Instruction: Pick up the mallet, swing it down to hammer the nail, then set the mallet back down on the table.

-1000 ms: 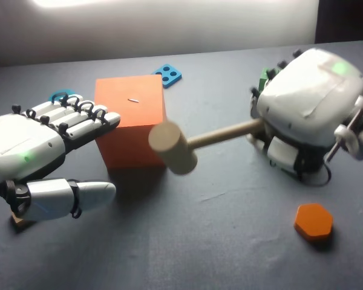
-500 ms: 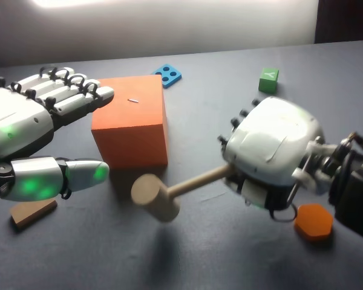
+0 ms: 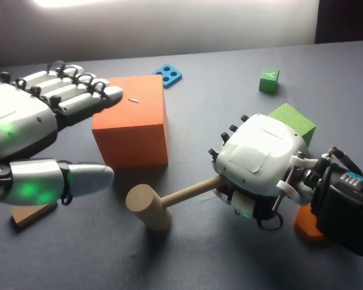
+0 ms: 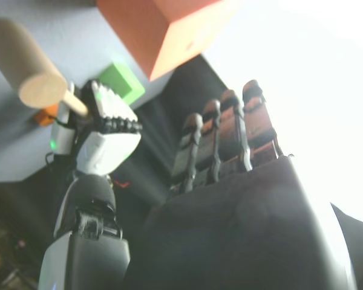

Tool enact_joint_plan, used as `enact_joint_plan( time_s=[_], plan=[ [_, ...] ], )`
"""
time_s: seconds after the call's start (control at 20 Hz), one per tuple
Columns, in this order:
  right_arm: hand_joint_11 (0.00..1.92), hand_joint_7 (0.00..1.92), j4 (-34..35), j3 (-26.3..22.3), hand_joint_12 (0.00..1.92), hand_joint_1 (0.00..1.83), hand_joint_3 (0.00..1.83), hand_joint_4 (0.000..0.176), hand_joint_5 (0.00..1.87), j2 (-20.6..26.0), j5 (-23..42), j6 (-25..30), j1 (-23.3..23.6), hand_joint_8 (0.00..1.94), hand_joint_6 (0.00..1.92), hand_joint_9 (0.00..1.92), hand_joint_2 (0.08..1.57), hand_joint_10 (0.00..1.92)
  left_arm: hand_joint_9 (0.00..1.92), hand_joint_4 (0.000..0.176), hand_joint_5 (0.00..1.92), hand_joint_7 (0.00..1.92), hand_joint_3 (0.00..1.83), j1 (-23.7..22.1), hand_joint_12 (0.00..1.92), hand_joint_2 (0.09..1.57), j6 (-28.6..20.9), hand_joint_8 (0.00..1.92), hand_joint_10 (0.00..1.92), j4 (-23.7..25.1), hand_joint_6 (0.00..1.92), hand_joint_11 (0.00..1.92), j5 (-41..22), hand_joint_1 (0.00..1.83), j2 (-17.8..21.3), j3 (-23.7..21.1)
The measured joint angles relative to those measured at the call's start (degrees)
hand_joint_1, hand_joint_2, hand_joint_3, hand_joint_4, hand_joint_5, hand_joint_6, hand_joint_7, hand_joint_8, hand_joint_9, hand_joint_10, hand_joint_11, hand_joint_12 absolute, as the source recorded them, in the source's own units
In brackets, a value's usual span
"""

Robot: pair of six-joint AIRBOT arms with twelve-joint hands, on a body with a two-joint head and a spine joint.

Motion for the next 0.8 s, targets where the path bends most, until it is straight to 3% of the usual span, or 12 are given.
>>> enact_joint_plan(
  time_s=[0.2,0.35,0.4,0.5,0.55,0.6,0.65,0.7,0.75,0.8],
  plan=[
    [1.32,1.03,0.0,0.1,1.92,0.63,0.00,0.000,0.88,0.0,0.0,-0.6,-0.3,1.94,1.92,1.17,1.38,1.92,0.01,0.000,0.03,0.04,0.00,-1.2,0.00,1.26,-0.9,0.00,0.00,1.3,0.00,0.00,1.0,0.00,0.1,-0.1],
    [0.99,0.87,0.3,0.3,1.92,0.67,0.00,0.000,0.80,0.0,-0.6,-1.1,-0.5,1.94,1.92,0.92,1.33,1.92,0.01,0.000,0.01,0.04,0.00,-1.9,0.00,1.25,-0.9,0.00,0.00,1.3,0.00,0.00,1.7,0.00,0.2,-0.1],
    [0.99,0.87,0.3,0.3,1.92,0.67,0.00,0.000,0.80,0.0,-0.6,-1.1,-0.5,1.94,1.92,0.92,1.33,1.92,0.01,0.000,0.01,0.04,0.00,-2.0,0.00,1.25,-1.0,0.00,0.00,1.3,0.00,0.00,1.6,0.00,0.2,-0.1],
    [0.76,0.77,0.2,0.3,1.85,0.68,0.00,0.000,0.70,0.0,-1.0,-1.1,-0.5,1.76,1.72,0.77,1.31,1.85,0.02,0.000,0.03,0.05,0.00,-2.1,0.00,1.25,-1.0,0.01,0.01,1.3,0.01,0.00,1.7,0.00,0.2,-0.1],
    [0.71,0.72,0.2,0.3,1.66,0.85,0.00,0.018,0.68,0.0,-1.2,-1.1,-0.5,1.55,1.54,0.73,1.29,1.61,0.04,0.000,0.03,0.06,0.00,-2.1,0.00,1.25,-1.0,0.01,0.01,1.3,0.01,0.00,1.7,0.00,0.2,-0.1],
    [0.68,0.70,0.1,0.2,1.53,0.88,0.00,0.075,0.68,0.0,-1.8,-1.1,-0.5,1.40,1.49,0.71,1.29,1.44,0.05,0.000,0.04,0.08,0.00,-2.1,0.00,1.25,-1.0,0.01,0.02,1.3,0.01,0.00,1.7,0.00,0.2,-0.1],
    [0.63,0.67,0.1,0.1,1.37,0.87,0.00,0.103,0.66,0.0,-2.0,-1.1,-0.5,1.26,1.50,0.69,1.29,1.25,0.04,0.000,0.03,0.07,0.00,-2.1,0.00,1.25,-1.0,0.01,0.01,1.3,0.00,0.00,1.7,0.00,0.2,-0.1],
    [0.59,0.68,0.2,0.0,1.27,0.88,0.00,0.093,0.66,0.0,-2.1,-1.2,-0.5,1.11,1.48,0.69,1.29,1.10,0.03,0.000,0.03,0.06,0.00,-2.1,0.00,1.25,-1.0,0.00,0.01,1.3,0.00,0.00,1.7,0.00,0.2,-0.1],
    [0.51,0.73,0.2,0.0,1.14,0.64,0.00,0.000,0.68,0.0,-2.1,-1.2,-0.5,0.76,0.72,0.68,1.25,0.82,0.04,0.000,0.03,0.07,0.00,-2.1,0.00,1.25,-1.0,0.01,0.01,1.3,0.00,0.00,1.7,0.00,0.2,-0.2],
    [0.51,0.73,0.2,-0.1,1.14,0.64,0.00,0.000,0.68,0.0,-2.2,-1.3,-0.5,0.76,0.72,0.68,1.25,0.82,0.04,0.000,0.03,0.07,0.00,-2.1,0.00,1.25,-1.0,0.01,0.01,1.2,0.00,0.00,1.7,0.00,0.2,-0.2]
  ],
)
